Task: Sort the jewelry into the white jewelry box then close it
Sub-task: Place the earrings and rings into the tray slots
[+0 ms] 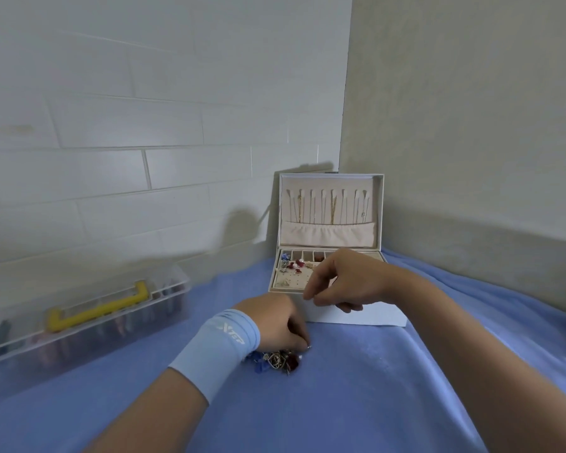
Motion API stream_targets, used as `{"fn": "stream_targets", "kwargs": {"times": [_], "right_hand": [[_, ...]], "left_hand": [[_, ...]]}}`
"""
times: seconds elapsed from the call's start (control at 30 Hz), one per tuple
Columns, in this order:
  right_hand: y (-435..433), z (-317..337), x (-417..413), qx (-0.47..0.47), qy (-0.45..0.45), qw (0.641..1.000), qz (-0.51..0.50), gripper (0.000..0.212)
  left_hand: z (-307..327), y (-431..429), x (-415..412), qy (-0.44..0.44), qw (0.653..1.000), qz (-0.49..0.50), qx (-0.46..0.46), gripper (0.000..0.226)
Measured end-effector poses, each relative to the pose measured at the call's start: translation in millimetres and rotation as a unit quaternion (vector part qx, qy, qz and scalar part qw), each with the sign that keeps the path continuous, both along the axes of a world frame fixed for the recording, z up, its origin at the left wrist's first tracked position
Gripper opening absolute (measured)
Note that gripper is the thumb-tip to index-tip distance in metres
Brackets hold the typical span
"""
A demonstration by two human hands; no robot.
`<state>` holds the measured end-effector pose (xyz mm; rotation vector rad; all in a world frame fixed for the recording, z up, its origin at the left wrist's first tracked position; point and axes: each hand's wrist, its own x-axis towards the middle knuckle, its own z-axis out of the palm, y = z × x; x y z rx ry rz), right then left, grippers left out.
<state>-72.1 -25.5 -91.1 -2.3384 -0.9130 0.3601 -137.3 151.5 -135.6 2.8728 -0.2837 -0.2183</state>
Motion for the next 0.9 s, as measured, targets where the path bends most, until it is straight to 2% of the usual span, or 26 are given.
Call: {"fn": "stream_targets", "kwargs": {"times": [0.13,0.27,0.37,0.5,0.7,0.77,0.9], "right_hand": [[-3,1,6,0.051,0.002,0.998,-0.024,0.008],[-6,1,14,0.112,-0.003,0.991,-0.073,0.005],[-9,3,20,0.13,-0.025,0.987,-0.093,0.009],[-9,12,27,0.115,-0.049,0.987,-0.1,0.013],[9,17,40,0.149,-0.047,0.982,-0.107,0.015],[14,17,44,0.159,-0.061,0.979,-0.115,0.004],[17,12,47,0.211,-0.072,0.968,-0.118,0.012]], "left_hand": [[3,-1,-2,-0.015,1.0,0.002,-0.007,0.015],[9,5,-1,-0.029,0.998,0.01,-0.054,0.015],[11,12,2,-0.018,0.988,0.009,-0.151,0.012],[19,16,6,-0.011,0.957,0.026,-0.288,0.012],[42,21,27,-0.108,0.921,0.074,-0.367,0.015],[48,22,37,-0.153,0.914,0.087,-0.365,0.015],[53,19,54,-0.206,0.907,0.095,-0.354,0.019]]}}
